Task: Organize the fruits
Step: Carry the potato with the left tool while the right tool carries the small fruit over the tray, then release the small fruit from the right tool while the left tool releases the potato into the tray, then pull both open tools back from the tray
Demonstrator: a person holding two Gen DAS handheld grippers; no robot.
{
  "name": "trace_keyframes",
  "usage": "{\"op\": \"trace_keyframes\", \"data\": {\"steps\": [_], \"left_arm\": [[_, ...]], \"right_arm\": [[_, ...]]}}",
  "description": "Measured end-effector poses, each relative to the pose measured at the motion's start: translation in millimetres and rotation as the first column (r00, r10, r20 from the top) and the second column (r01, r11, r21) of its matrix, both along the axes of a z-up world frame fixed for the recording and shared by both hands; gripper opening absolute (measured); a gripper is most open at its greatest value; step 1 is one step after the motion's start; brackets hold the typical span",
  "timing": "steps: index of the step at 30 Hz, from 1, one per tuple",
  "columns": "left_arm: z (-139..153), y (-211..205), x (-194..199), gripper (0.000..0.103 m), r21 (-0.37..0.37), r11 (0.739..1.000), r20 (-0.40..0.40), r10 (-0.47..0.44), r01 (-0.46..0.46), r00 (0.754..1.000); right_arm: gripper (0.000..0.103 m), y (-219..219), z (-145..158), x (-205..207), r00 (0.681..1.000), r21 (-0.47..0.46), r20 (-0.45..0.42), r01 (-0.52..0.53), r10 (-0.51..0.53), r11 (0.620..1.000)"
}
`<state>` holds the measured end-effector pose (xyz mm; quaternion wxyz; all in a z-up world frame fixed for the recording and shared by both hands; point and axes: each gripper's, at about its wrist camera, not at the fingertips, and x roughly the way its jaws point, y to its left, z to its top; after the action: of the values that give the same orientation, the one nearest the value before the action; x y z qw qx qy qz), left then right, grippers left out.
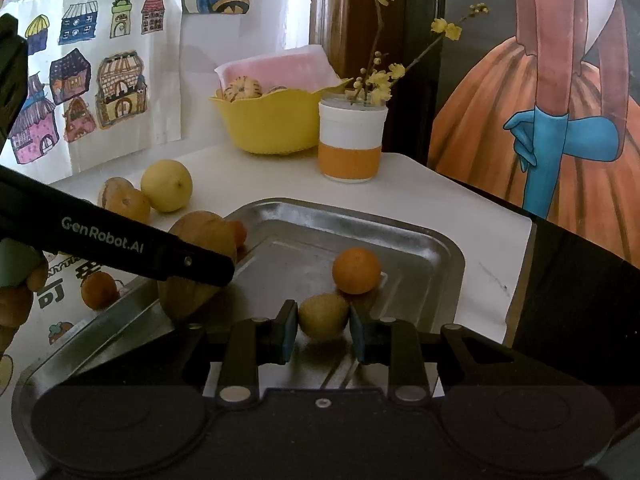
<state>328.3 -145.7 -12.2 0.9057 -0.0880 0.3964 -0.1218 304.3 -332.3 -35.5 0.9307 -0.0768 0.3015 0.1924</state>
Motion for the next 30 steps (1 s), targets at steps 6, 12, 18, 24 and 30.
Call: {"op": "trace_keyframes", "data": {"steps": [6, 12, 18, 24, 30], "left_arm": [[1.2, -1.1, -1.0, 0.062, 0.004, 1.0, 0.009, -0.006, 0.006, 1.0], [10.5, 5.0, -11.3, 0.079, -0.029, 1.0, 0.042, 0.003, -0.002, 0.999], [32.7, 18.0, -33.6, 0.099, -0.064, 0.997, 0.129, 0.044, -0.036, 0.991], [57.7, 35.0, -68.0, 0.102, -0.073, 0.995, 0.226, 0.087, -0.072, 0.97], [72.4, 58.2, -109.5, 0.102, -0.069, 0.992, 0.302, 0.126, -0.11, 0.945]], "right_arm": [[0.041, -0.5, 1.6, -3.2, 1.0, 0.002, 0.014, 0.014, -0.014, 1.0], [0.061, -5.8, 8.9, -17.1, 0.999, 0.037, 0.029, 0.044, -0.045, 0.998], [0.082, -11.2, 27.0, -39.8, 0.992, 0.068, 0.078, 0.095, -0.1, 0.993], [0.099, -13.0, 55.8, -74.5, 0.978, 0.13, 0.144, 0.135, -0.154, 0.982], [0.102, -0.8, 80.0, -118.7, 0.967, 0.132, 0.196, 0.136, -0.161, 0.982]]}}
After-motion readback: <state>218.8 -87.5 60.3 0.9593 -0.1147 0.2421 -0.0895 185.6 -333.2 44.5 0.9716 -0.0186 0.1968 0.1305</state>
